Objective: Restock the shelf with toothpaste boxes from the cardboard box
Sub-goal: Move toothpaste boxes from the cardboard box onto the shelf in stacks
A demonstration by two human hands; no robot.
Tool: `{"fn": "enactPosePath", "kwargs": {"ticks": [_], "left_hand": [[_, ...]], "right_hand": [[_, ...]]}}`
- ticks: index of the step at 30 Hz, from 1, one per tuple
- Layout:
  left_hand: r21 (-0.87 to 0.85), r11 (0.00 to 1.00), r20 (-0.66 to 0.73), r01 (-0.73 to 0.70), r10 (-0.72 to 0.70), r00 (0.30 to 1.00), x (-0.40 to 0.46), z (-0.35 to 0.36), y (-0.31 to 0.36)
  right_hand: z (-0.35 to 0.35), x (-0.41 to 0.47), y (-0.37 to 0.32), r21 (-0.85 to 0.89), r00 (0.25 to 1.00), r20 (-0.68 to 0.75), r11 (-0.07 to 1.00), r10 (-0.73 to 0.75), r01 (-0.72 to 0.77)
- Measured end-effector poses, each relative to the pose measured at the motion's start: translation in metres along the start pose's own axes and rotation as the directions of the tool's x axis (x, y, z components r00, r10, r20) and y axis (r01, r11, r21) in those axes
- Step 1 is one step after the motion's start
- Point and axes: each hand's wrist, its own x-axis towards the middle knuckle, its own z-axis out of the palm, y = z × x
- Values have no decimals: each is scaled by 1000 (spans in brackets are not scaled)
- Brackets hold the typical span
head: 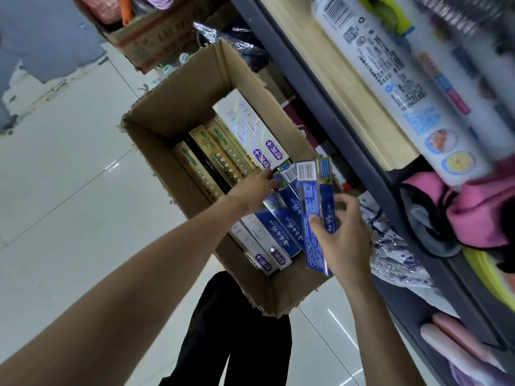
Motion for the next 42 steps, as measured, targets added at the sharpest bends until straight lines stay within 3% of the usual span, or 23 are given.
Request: {"fn": "enactPosePath", "kwargs": {"ticks": [2, 4, 6, 8, 10, 13, 15, 17, 19, 21, 25, 28, 33, 37, 42], "left_hand": [[102, 988, 32, -119, 117, 993, -13, -26, 0], [93, 978, 28, -185, 183, 983, -34, -56, 5], [-30, 981, -50, -191, 189, 981, -69, -86, 9], [-283, 946, -141, -158, 122, 982, -112, -118, 9], [-556, 823, -246, -119, -26, 969, -163, -150, 15], [-850, 519, -319, -84, -381, 868, -223, -181, 33], [-942, 326, -257, -83, -540, 802, -260, -199, 51], [-978, 170, -200, -122, -595, 778, -288, -213, 65], [-986, 76, -165, -149, -605, 779, -308, -223, 78], [-987, 33, -146, -158, -601, 786, -322, -225, 90], [-985, -7, -137, -172, -571, 809, -342, -228, 110], [-987, -11, -128, -159, -540, 832, -350, -229, 123], [-991, -45, -94, -127, -445, 891, -354, -233, 139], [-985, -98, -96, -143, -378, 921, -355, -244, 159], [-980, -38, -175, -197, -320, 931, -355, -253, 195]], "right_hand": [[-16, -10, -14, 165, 999, 32, 986, 19, -24], [-34, -23, -32, 377, 994, 86, 921, 70, -98], [-51, -39, -47, 589, 980, 156, 785, 123, -192], [-70, -58, -61, 731, 961, 238, 626, 140, -272], [-89, -83, -79, 796, 943, 309, 509, 126, -329], [-112, -113, -115, 861, 934, 328, 362, 144, -358], [-127, -137, -146, 894, 935, 310, 281, 174, -349], [-140, -156, -173, 912, 924, 305, 209, 232, -354], [-148, -171, -191, 920, 907, 297, 165, 300, -356], [-156, -187, -203, 925, 909, 265, 182, 322, -334], [-173, -209, -207, 880, 956, 131, 413, 263, -234], [-184, -221, -208, 851, 955, 63, 485, 289, -202], [-201, -232, -199, 856, 916, -12, 478, 402, -198], [-224, -239, -187, 883, 892, -133, 461, 432, -91], [-262, -245, -160, 927, 879, -223, 372, 421, 57]]}}
